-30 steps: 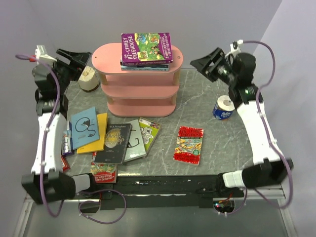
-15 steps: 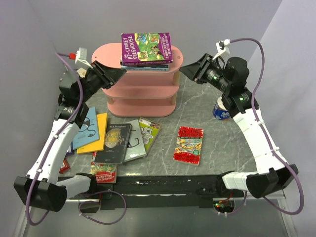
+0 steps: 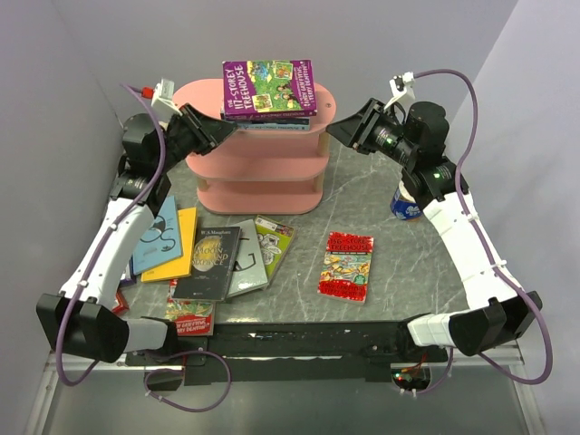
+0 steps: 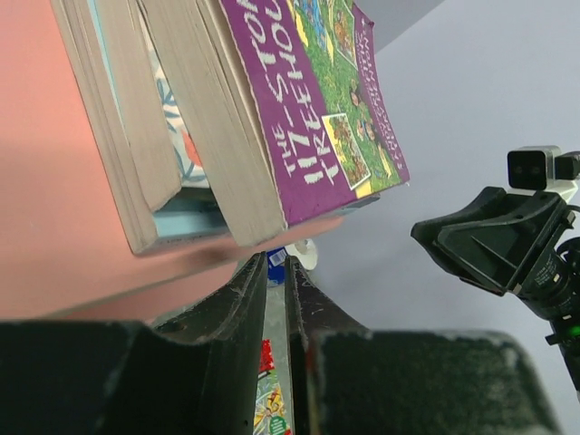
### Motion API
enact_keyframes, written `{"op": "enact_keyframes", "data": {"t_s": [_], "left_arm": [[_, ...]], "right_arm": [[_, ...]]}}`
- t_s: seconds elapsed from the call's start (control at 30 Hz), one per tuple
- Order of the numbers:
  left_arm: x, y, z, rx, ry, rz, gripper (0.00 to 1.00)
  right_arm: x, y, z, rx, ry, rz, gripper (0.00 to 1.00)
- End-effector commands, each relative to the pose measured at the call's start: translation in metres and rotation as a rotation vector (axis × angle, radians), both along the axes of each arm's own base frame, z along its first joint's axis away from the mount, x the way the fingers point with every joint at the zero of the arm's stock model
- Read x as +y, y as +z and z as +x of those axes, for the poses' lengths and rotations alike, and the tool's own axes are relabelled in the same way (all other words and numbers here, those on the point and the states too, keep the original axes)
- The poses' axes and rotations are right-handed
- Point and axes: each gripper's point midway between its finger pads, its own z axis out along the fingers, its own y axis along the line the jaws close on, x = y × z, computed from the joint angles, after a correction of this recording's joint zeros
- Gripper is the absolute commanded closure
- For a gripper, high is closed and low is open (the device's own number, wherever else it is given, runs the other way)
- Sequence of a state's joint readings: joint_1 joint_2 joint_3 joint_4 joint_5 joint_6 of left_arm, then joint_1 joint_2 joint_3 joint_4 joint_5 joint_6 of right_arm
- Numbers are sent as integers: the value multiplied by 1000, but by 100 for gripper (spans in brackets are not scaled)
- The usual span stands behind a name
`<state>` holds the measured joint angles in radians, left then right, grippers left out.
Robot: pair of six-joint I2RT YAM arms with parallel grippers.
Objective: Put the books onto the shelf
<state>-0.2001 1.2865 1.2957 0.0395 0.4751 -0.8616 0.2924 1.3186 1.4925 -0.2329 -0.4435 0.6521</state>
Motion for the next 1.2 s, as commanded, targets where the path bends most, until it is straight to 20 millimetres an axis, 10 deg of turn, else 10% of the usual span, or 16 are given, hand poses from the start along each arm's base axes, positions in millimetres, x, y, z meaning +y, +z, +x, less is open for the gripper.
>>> {"op": "enact_keyframes", "data": {"t_s": [0.0, 1.17], "left_arm": [[0, 38, -1, -112, 3, -6, 80], [23, 45, 29, -114, 65, 0, 78]], "right_arm": [[2, 21, -7, -71, 17, 5, 60], [5, 10, -1, -54, 26, -7, 59]]}}
